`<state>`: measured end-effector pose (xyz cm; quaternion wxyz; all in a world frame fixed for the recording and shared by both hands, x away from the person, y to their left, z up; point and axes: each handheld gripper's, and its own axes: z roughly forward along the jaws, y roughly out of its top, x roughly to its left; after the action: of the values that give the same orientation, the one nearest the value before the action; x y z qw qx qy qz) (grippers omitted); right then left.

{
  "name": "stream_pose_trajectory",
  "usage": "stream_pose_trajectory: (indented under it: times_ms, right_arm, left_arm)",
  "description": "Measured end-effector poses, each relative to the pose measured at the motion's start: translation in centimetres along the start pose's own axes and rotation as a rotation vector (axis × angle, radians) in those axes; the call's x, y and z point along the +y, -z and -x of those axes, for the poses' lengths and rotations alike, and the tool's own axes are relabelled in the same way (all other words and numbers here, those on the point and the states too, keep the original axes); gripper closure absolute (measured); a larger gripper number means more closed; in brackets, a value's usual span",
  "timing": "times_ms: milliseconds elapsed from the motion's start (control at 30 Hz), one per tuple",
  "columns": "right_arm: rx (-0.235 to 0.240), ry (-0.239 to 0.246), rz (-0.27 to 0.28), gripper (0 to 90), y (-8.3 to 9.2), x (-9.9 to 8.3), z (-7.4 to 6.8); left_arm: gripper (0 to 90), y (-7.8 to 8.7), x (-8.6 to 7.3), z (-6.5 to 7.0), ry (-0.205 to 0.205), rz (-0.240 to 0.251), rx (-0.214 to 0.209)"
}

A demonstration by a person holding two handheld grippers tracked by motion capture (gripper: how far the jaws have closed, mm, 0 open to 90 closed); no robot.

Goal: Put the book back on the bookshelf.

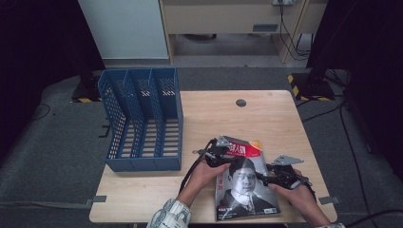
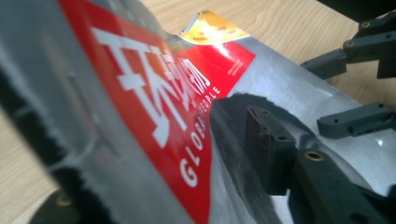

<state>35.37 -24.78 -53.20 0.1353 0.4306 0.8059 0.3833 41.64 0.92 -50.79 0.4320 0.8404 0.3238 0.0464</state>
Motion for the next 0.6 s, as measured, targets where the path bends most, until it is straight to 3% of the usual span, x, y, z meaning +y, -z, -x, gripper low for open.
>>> stream_pose_trajectory:
  times_ms: [300, 600]
  right_arm:
    - [-0.002, 0.01, -0.004, 38.8, -0.1, 0.08, -0.21]
    - [-0.002, 0.019, -0.01, 38.4, -0.15, 0.13, -0.25]
  left_arm:
    - [72.7, 0.5, 0.47, 0.67, -0.009, 0.019, 0.041]
    - [72.3, 0.65, 0.88, 1.01, -0.03, 0.006, 0.039]
